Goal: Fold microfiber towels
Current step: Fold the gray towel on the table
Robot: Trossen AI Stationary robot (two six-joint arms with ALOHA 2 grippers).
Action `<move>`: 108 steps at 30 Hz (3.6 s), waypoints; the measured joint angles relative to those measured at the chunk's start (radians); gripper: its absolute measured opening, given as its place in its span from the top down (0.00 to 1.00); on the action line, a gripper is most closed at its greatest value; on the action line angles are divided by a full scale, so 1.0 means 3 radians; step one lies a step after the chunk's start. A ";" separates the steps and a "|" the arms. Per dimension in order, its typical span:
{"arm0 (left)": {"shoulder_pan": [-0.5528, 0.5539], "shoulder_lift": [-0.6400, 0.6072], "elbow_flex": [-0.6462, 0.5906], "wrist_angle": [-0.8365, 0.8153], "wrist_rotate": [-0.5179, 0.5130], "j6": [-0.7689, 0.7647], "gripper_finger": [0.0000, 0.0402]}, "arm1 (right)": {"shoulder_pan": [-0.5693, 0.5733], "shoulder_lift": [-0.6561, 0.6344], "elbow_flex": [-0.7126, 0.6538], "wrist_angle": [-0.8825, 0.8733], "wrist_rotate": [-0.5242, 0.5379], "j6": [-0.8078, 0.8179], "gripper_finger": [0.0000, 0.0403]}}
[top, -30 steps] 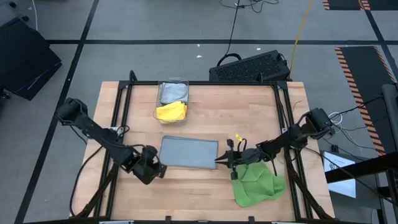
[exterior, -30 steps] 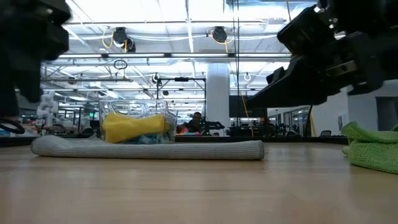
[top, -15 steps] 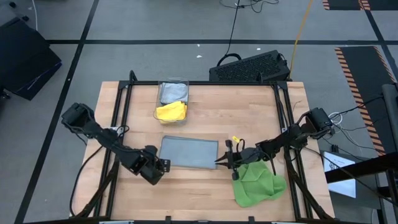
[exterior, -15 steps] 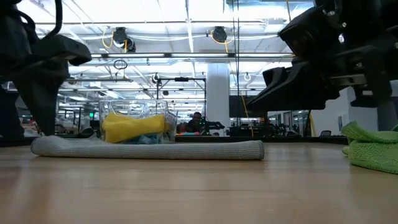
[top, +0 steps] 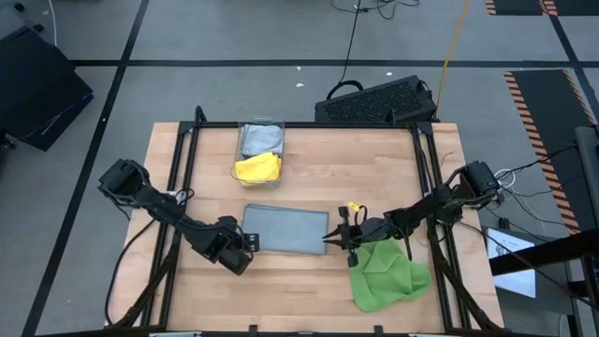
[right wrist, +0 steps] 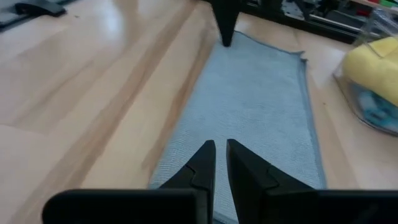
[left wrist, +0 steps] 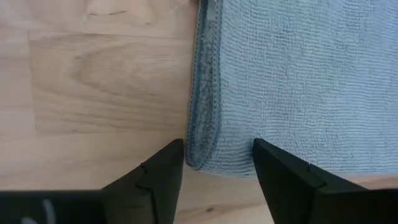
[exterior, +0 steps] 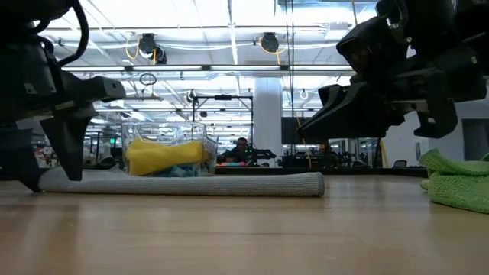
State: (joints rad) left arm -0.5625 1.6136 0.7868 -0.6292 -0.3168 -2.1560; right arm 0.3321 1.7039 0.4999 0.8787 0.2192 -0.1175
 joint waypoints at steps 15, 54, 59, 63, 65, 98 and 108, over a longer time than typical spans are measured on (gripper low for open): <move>-0.0047 0.0135 0.0003 -0.0056 -0.0384 0.1143 0.98 | -0.0232 0.0000 0.0610 -0.0305 0.0136 0.0309 0.92; -0.0200 0.0078 0.0581 -0.0238 -0.0871 0.4255 1.00 | -0.1143 0.1178 0.3019 -0.2086 -0.1867 -0.1536 0.47; -0.0200 0.0077 0.0581 -0.0209 -0.0874 0.4342 1.00 | -0.1247 0.1341 0.3241 -0.2162 -0.2070 -0.1848 0.45; -0.0200 0.0077 0.0581 -0.0190 -0.0882 0.4426 1.00 | -0.1281 0.1518 0.3360 -0.2170 -0.2169 -0.2075 0.42; -0.0200 0.0077 0.0581 -0.0175 -0.0889 0.4451 1.00 | -0.1284 0.1596 0.3454 -0.2160 -0.2230 -0.2131 0.40; -0.0200 0.0076 0.0580 -0.0164 -0.0866 0.4668 1.00 | -0.1512 0.2005 0.3984 -0.2493 -0.2756 -0.3239 0.44; -0.0200 0.0073 0.0579 -0.0151 -0.0866 0.4705 1.00 | -0.1509 0.2227 0.3992 -0.2262 -0.2752 -0.3261 0.46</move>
State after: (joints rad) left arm -0.6224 1.6356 0.9604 -0.6745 -0.5767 -0.7444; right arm -0.1207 2.3718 1.6974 0.2001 -0.6064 -1.0958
